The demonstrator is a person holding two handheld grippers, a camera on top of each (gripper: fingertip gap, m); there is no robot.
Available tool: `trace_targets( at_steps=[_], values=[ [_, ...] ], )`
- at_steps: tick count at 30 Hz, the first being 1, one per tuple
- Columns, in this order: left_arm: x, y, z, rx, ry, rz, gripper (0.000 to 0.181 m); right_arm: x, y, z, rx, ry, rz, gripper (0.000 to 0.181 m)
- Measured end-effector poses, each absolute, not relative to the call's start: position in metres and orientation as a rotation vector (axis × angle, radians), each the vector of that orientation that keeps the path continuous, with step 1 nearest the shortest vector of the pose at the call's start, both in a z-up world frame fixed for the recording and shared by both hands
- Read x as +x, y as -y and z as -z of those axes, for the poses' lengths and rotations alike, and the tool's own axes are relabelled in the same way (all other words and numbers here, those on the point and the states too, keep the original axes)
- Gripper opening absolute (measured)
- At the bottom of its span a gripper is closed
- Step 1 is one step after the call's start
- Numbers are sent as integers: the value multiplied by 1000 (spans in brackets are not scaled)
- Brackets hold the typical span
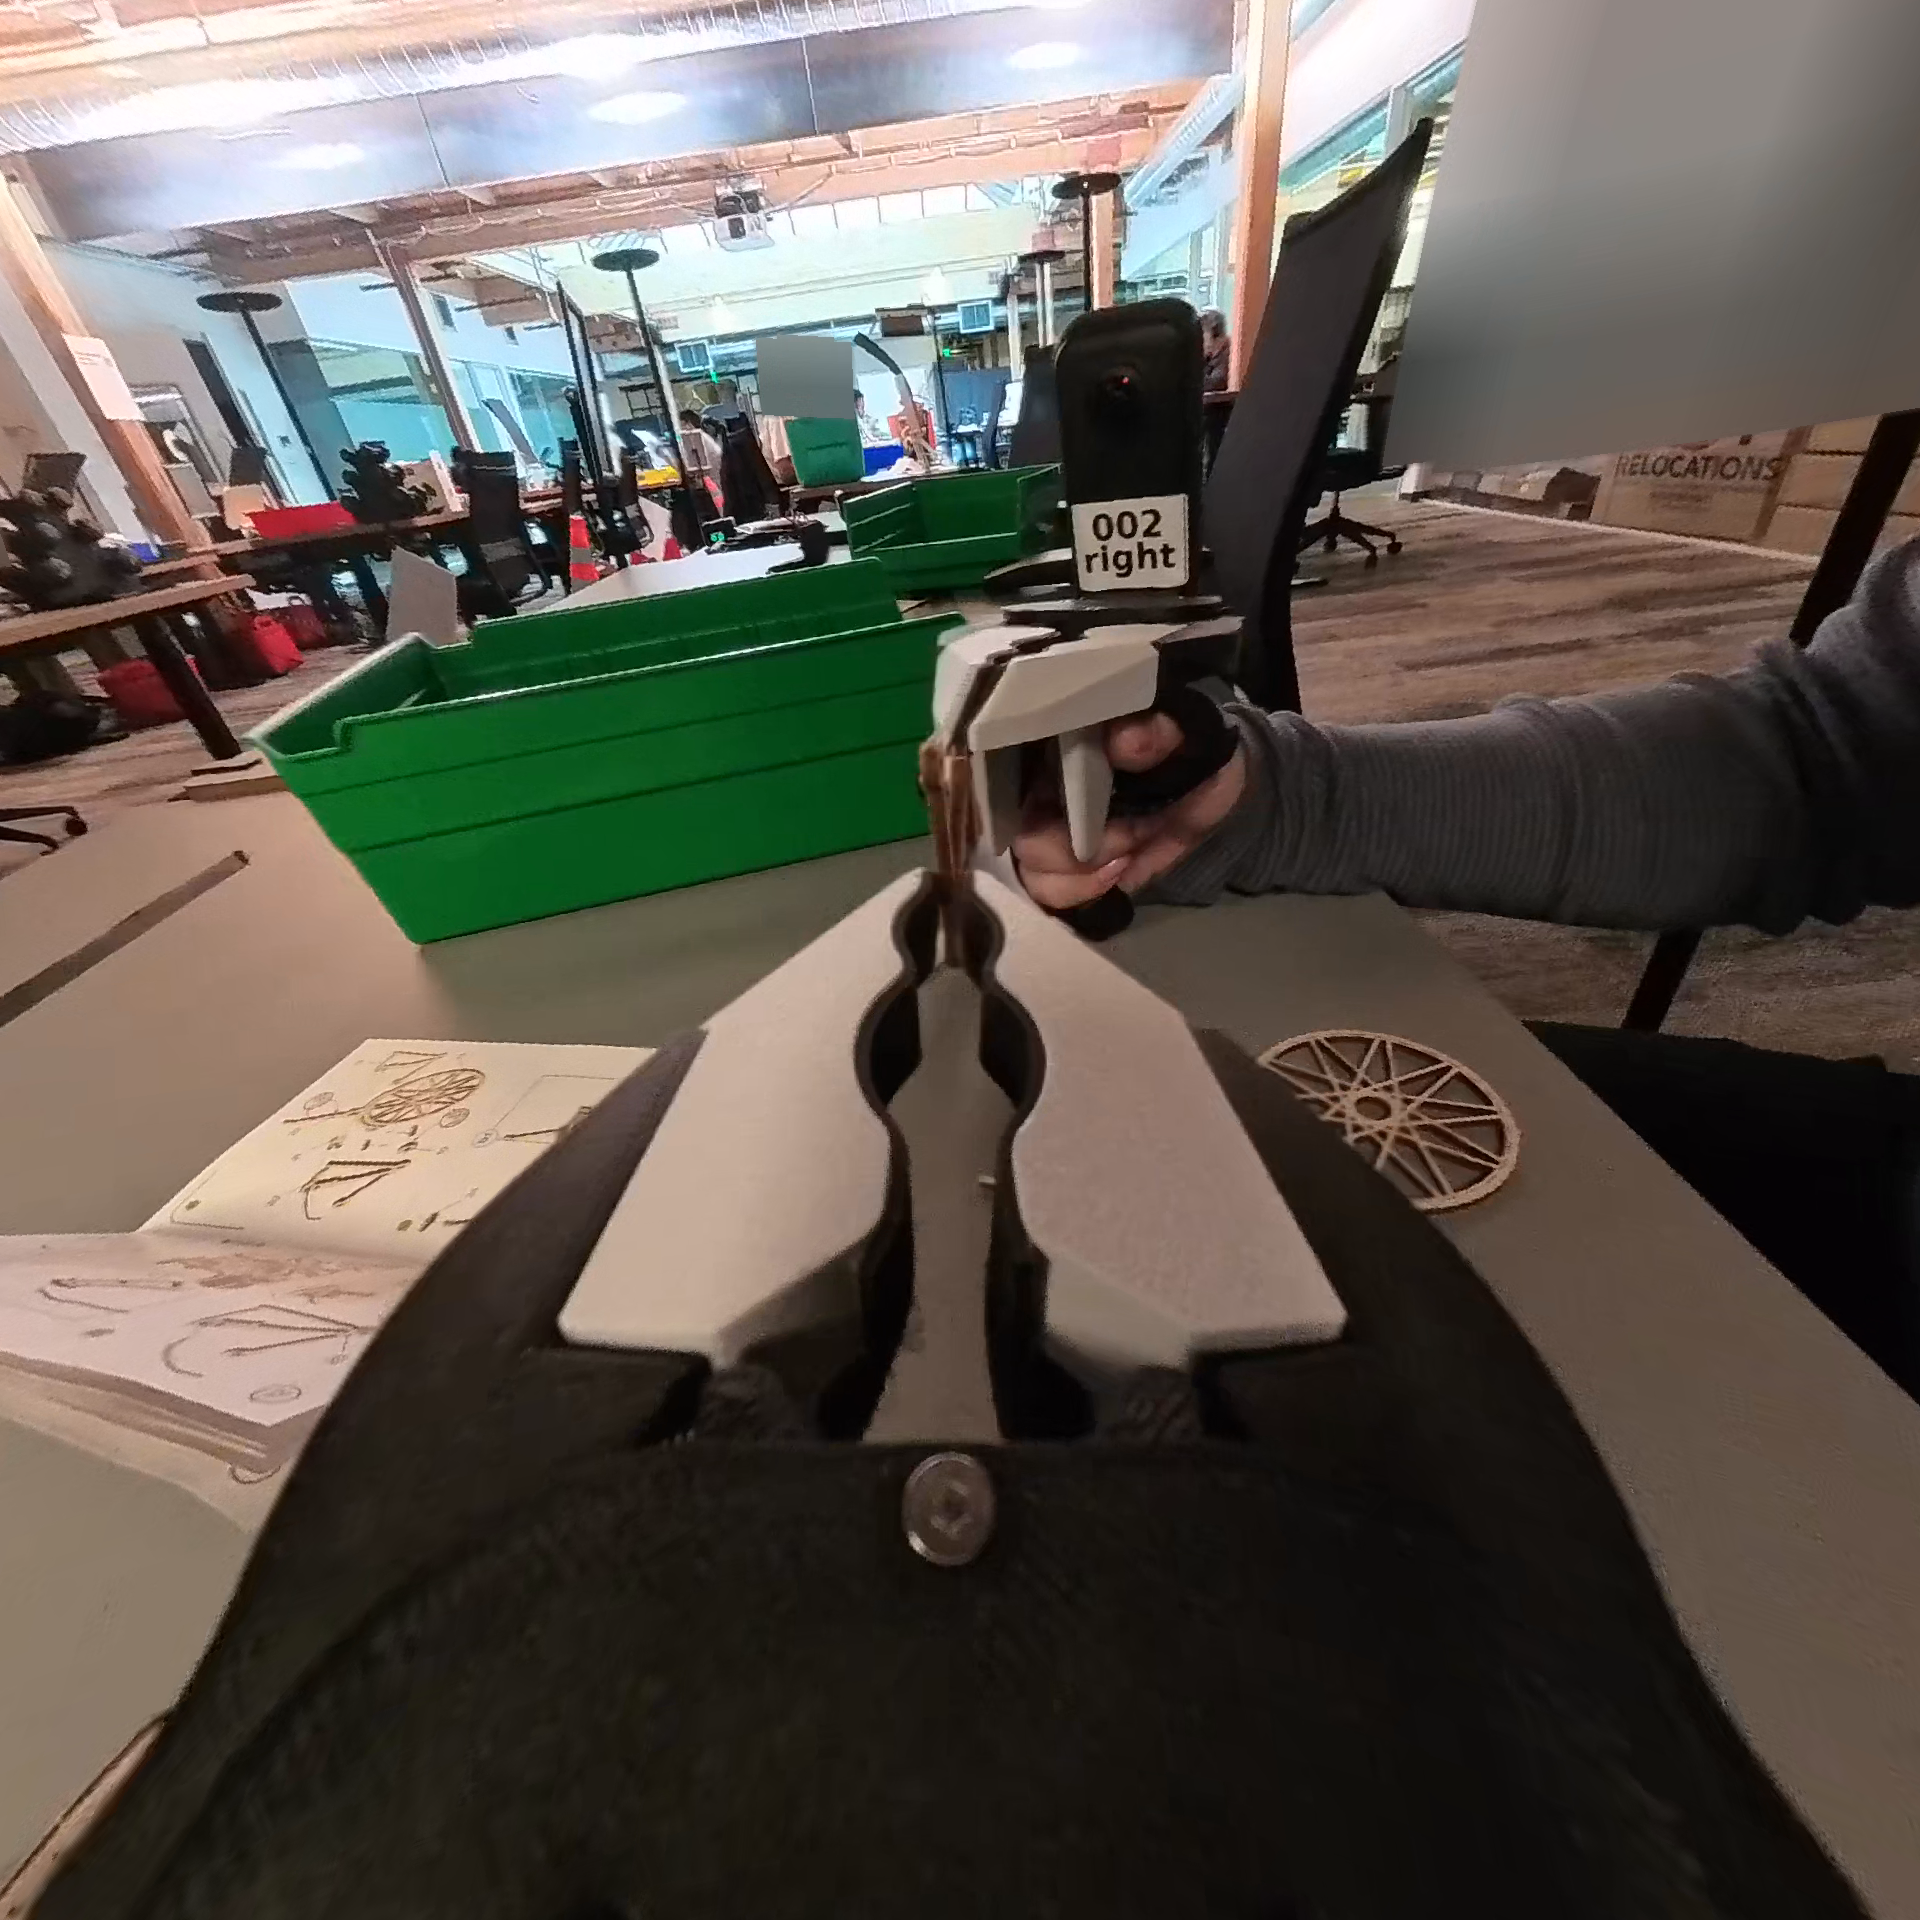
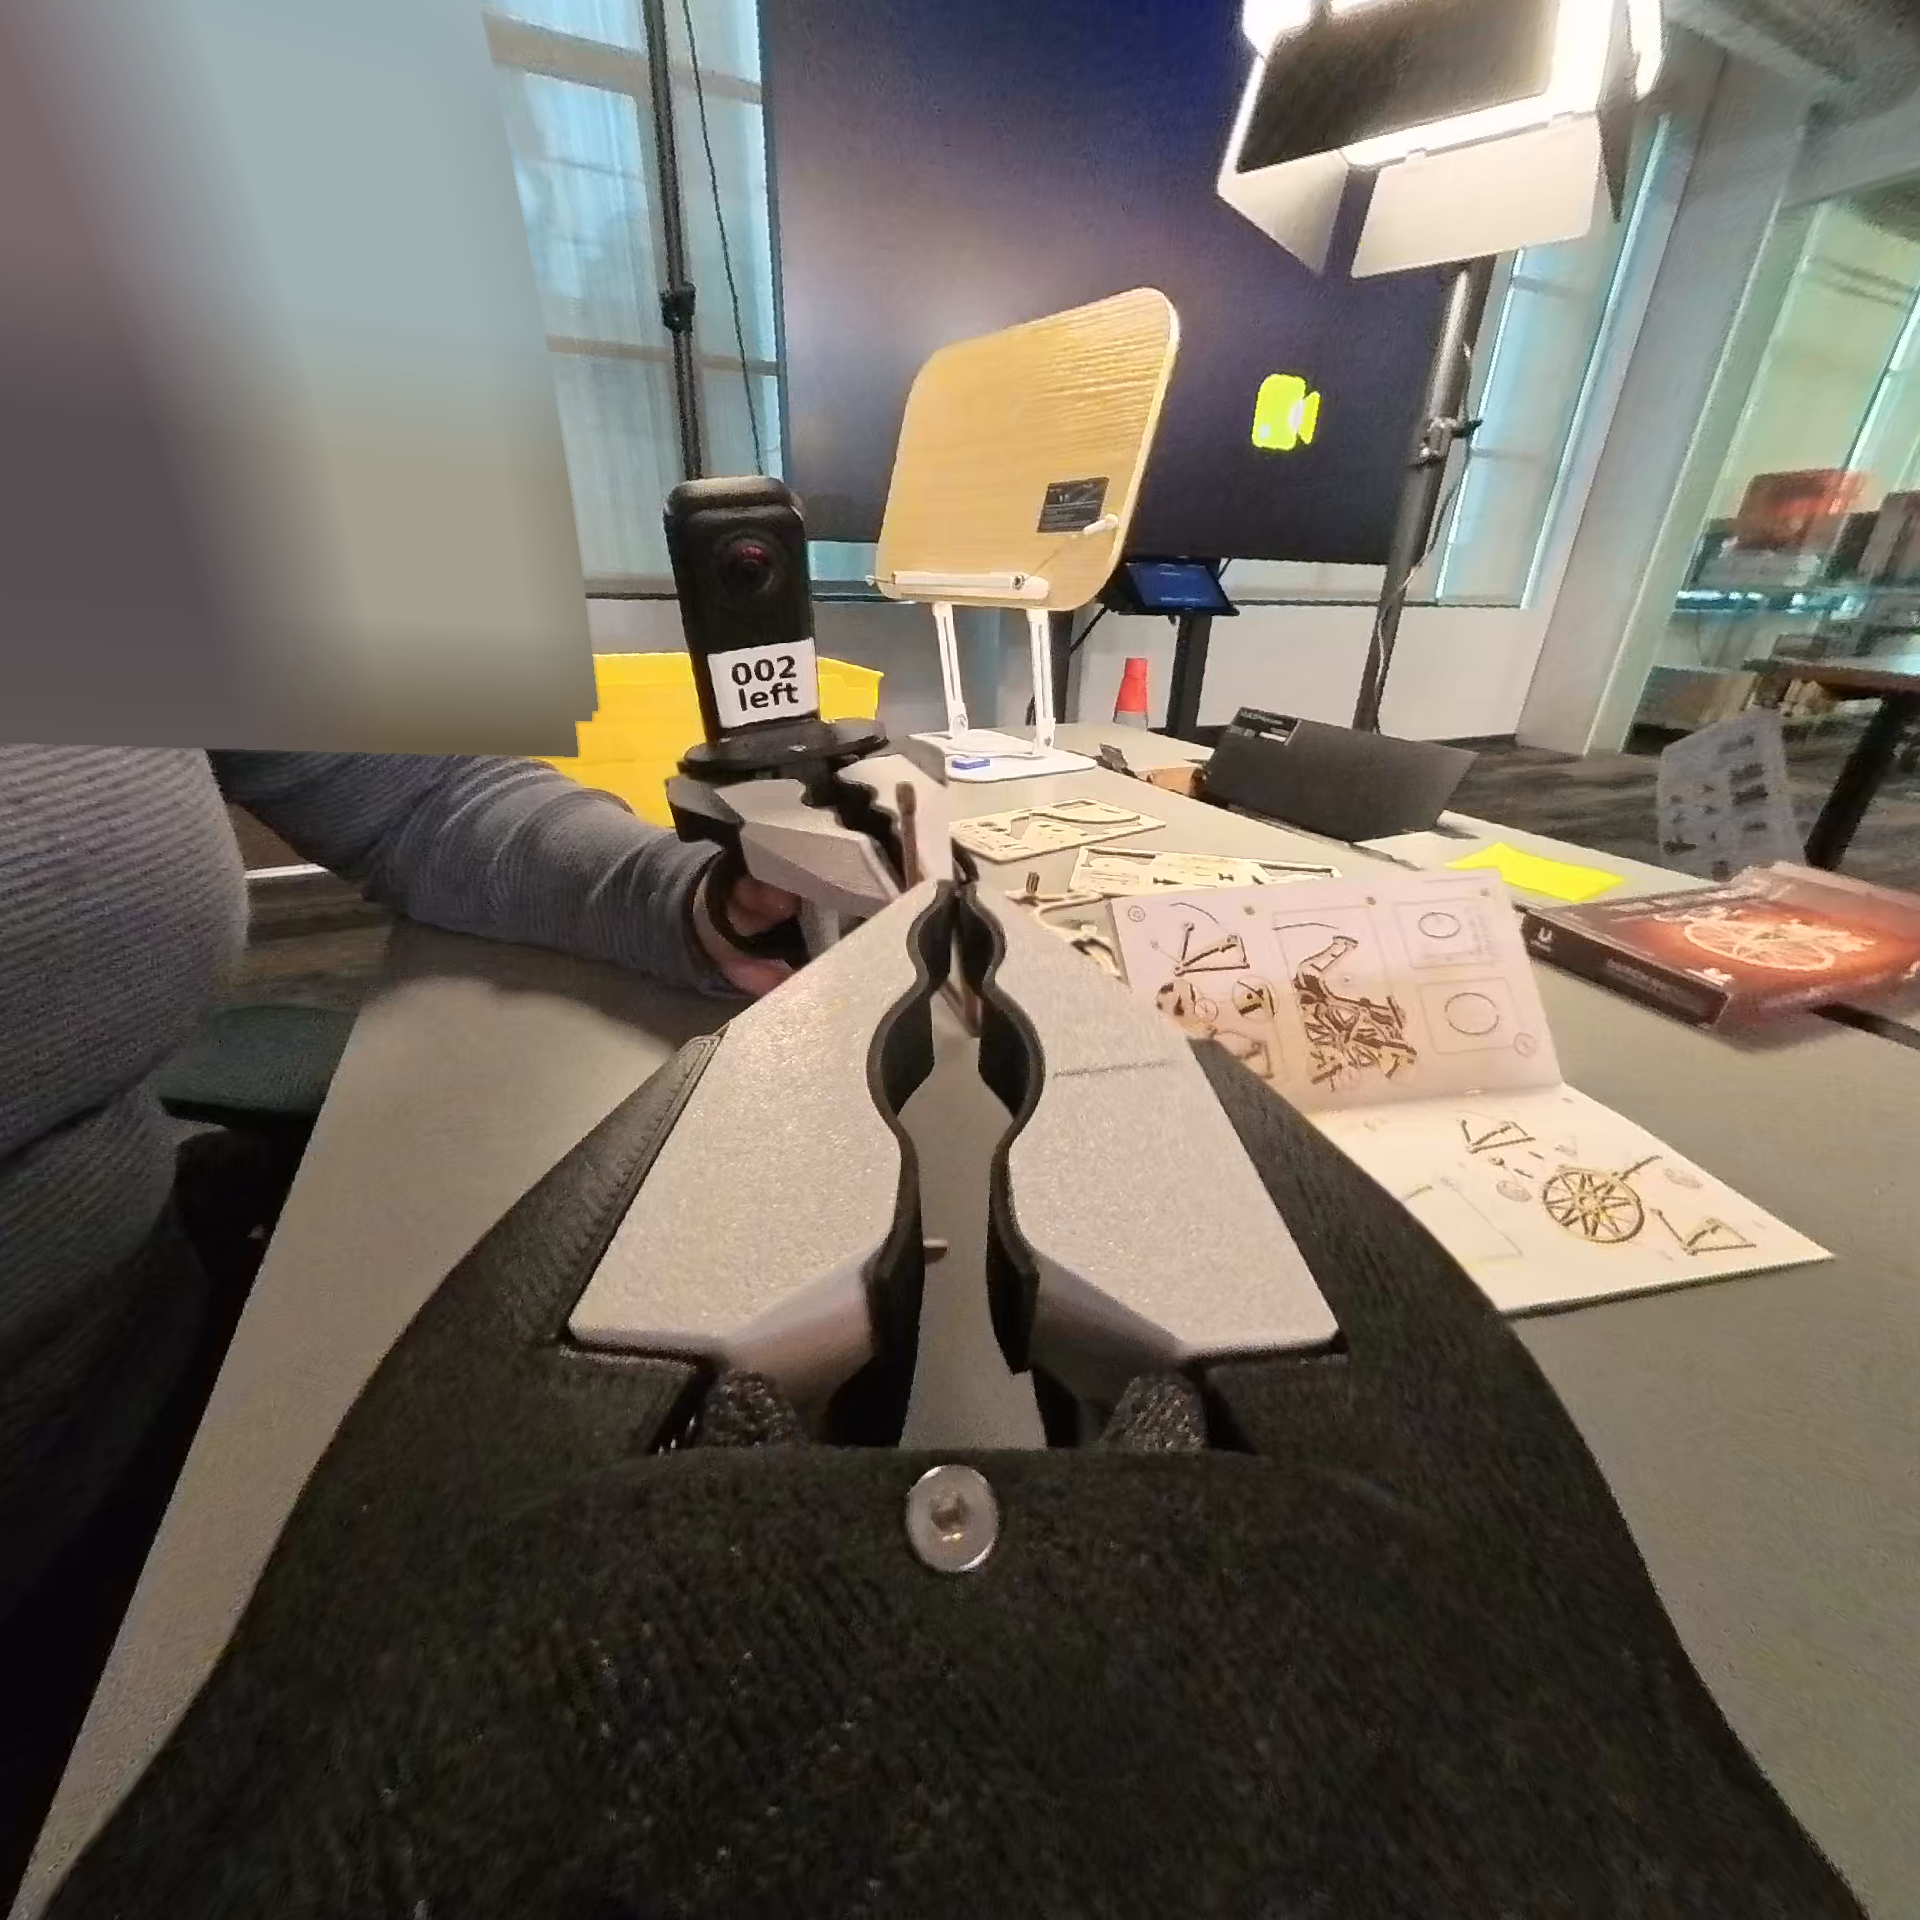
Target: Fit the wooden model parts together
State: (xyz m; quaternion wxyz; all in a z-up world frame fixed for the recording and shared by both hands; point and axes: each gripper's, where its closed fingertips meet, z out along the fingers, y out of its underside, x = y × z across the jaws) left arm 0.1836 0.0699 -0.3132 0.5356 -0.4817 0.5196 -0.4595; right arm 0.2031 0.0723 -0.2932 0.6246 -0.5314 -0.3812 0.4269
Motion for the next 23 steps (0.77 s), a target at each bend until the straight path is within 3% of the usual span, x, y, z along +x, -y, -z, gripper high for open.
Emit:
trace_targets(
  at_steps=[2,5,11,23],
  values=[
    [184,-68,312,-1119,-1255,1038,1,204,-74,291,-1191,865,-919,3],
    [182,-79,311,-1055,-1262,731,1,210,-84,289,-1195,813,-812,25],
    [186,-92,332,-686,-1406,-231,2,228,-96,281,-1148,749,-532,21],
    [190,-90,340,-629,-1445,-320,1,252,-108,275,-1143,658,-284,12]
  ],
)
